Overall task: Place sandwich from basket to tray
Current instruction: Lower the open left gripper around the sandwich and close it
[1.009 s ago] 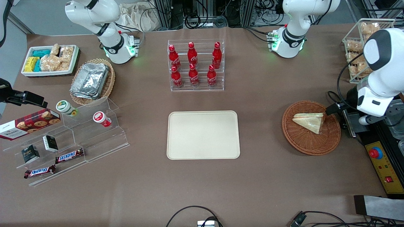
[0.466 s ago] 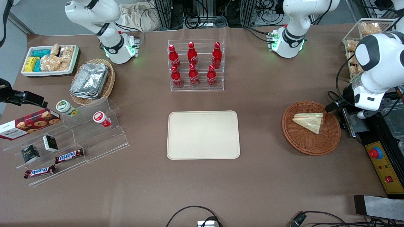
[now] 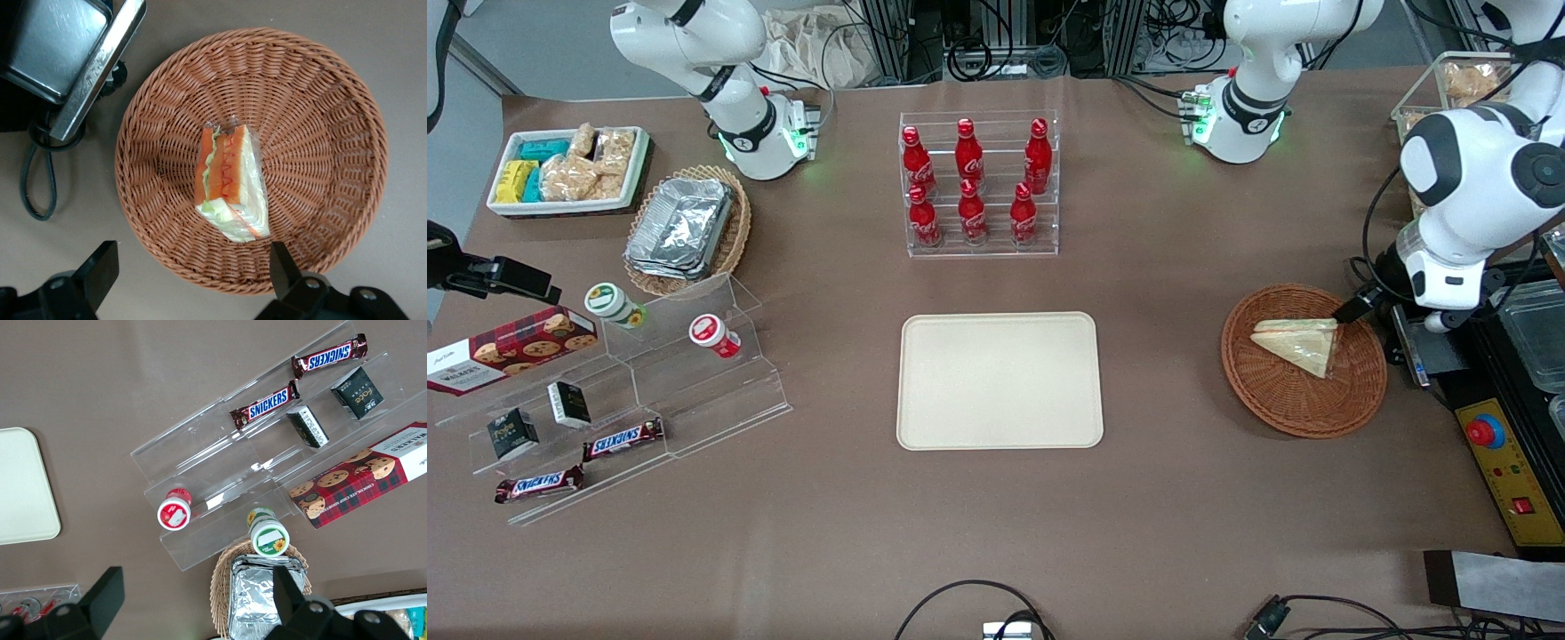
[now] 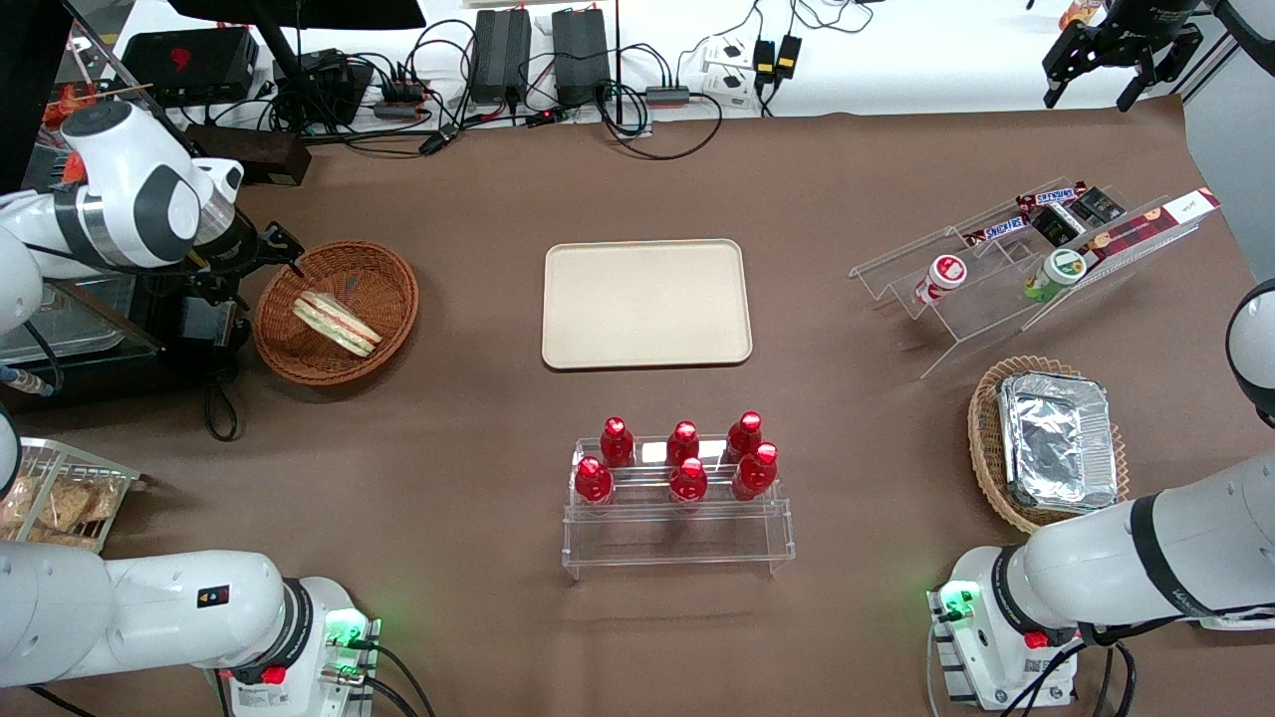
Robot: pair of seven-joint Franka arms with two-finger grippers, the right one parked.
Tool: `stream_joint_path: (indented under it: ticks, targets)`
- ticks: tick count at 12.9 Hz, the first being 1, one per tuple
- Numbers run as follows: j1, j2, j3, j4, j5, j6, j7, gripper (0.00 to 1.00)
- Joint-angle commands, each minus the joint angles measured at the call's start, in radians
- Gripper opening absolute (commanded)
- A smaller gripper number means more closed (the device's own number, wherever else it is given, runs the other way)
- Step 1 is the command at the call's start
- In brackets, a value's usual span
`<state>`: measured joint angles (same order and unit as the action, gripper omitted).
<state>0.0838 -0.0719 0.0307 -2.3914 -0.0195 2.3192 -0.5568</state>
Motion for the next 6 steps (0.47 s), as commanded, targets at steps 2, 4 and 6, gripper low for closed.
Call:
stream_joint_path:
  ticks: [2, 4, 6]
  targets:
    - [0.005, -0.002, -0.006, -0.064, -0.013, 0.097, -0.037, 1.00]
    - [0.005, 0.017, -0.006, -0.065, -0.014, 0.121, -0.043, 1.00]
    - [0.005, 0.035, -0.006, -0.066, -0.016, 0.155, -0.054, 1.00]
